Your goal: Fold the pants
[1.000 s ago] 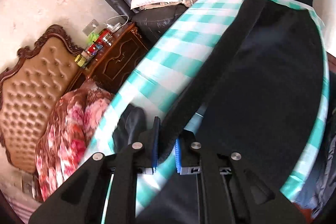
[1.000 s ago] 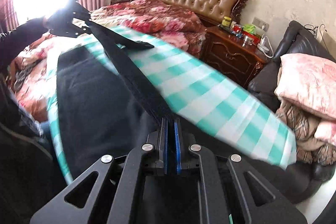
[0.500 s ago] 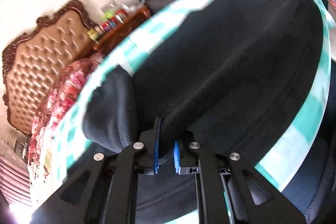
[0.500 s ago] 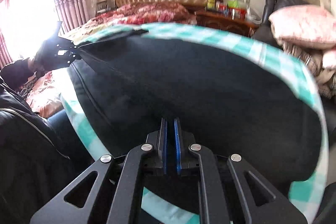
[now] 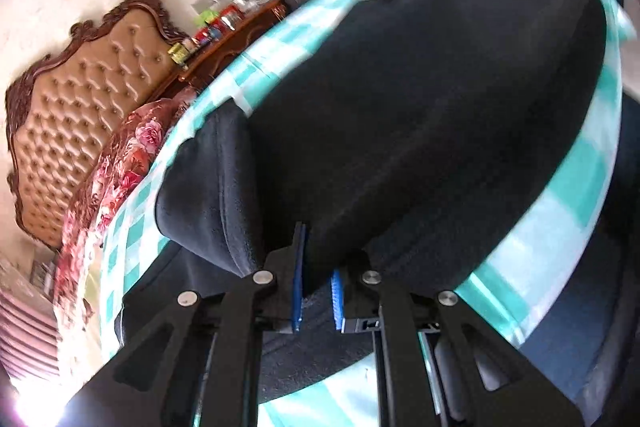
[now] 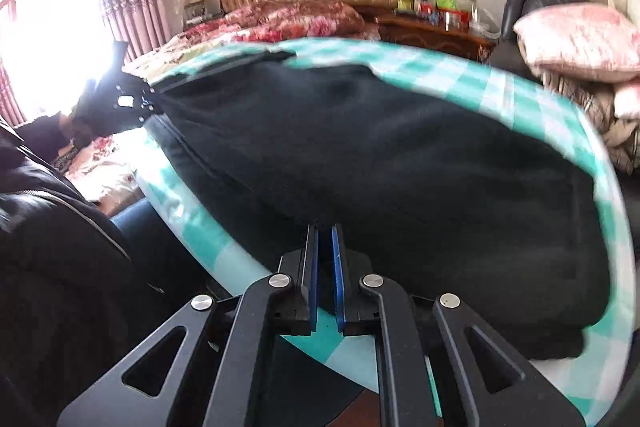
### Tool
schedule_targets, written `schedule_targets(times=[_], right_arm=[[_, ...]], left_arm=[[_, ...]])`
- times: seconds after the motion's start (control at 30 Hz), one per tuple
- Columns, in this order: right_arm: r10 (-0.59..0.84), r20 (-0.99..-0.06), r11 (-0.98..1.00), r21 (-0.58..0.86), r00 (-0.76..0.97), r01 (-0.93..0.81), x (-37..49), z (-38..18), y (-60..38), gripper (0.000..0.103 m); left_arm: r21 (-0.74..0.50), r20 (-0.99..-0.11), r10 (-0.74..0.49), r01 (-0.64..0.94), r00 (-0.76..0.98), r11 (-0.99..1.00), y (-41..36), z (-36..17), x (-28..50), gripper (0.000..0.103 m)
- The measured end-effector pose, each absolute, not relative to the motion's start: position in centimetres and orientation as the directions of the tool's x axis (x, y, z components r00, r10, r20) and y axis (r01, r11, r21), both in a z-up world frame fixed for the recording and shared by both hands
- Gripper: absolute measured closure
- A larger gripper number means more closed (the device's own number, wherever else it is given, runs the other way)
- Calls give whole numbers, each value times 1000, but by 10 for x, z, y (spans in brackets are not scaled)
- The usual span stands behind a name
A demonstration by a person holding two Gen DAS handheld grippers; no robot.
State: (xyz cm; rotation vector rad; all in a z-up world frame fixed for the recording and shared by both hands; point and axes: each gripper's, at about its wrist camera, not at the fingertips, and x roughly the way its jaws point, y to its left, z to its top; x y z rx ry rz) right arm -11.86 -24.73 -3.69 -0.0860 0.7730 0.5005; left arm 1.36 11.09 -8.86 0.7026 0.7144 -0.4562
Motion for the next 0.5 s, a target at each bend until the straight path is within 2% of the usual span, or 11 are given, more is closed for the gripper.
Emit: schedule_targets(times=[0.13,0.2,0.23,0.27,0.33,0.37,0.4,0.43,0.47,0.5], right_arm=[[402,-716,874,115,571,-472,-121,-46,-245,94],[394,-758,881,149,520,-450,-115,-71,-248,93],[426,-738,880,204,523,-429,-115,-75,-255,93],[460,-726,872,259,512,-416,-117,-74,-260,89],[467,-743,869,286,479,-404,-121,-67,-266,72],[461,-741,872,275,488,-406,-125,-60,-268,66],[449,-731,877,252,514,-408,-128,-47,-271,56],[440,-717,883,233,540,-408,-128,-35,-273,50],[432,-701,887,219,567,-406,-126,-22,-274,48],[417,-676,897,200,607,-394,-121,-8,-275,39]], left_arm=[[376,-722,-171,588,670,716,117,-81,13,91],[386,-760,-142,616,634,687,112,-100,13,87],[400,-768,-126,624,627,671,109,-110,12,89],[427,-744,-127,612,656,666,108,-112,9,87],[414,-748,-126,607,651,678,110,-110,8,81],[360,-763,-169,627,623,691,115,-102,9,61],[303,-774,-221,654,593,693,119,-96,6,26],[242,-779,-281,682,561,690,122,-87,3,12],[208,-772,-321,694,549,689,124,-78,-1,5],[169,-761,-360,701,540,693,128,-66,-4,5]])
